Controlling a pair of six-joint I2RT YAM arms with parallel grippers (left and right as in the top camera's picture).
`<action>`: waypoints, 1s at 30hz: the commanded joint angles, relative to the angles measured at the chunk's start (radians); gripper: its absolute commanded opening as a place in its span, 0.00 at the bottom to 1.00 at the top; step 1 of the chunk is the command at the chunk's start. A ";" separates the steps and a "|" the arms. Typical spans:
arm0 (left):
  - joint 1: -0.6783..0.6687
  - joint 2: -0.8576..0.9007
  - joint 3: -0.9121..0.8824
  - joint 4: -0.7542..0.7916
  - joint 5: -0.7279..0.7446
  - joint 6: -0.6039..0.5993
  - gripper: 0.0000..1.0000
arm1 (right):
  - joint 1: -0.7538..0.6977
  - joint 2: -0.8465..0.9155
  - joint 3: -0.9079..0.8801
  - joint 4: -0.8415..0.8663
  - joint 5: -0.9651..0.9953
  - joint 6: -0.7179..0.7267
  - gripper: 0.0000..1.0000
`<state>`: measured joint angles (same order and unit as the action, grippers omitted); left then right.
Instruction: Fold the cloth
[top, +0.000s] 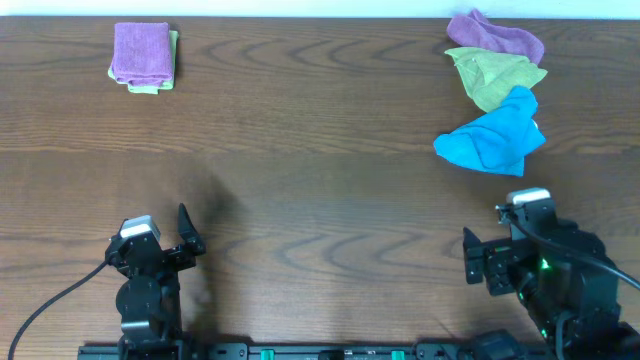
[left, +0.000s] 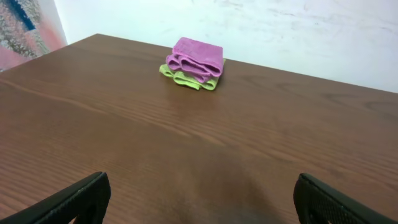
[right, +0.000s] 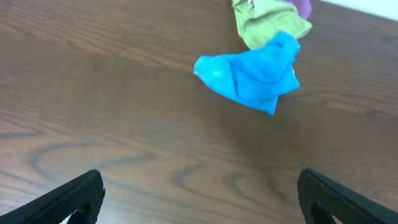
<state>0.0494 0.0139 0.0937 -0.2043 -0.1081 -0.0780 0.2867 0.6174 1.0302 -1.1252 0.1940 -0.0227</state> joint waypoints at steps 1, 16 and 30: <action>-0.004 -0.010 -0.031 -0.003 0.004 -0.005 0.96 | -0.043 -0.053 -0.015 0.061 0.014 -0.046 0.99; -0.004 -0.010 -0.031 -0.003 0.004 -0.005 0.95 | -0.102 -0.512 -0.547 0.486 -0.003 -0.034 0.99; -0.004 -0.010 -0.031 -0.003 0.004 -0.005 0.95 | -0.246 -0.612 -0.813 0.629 -0.018 -0.034 0.99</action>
<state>0.0494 0.0109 0.0929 -0.2020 -0.1051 -0.0784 0.0692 0.0166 0.2325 -0.5011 0.1875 -0.0555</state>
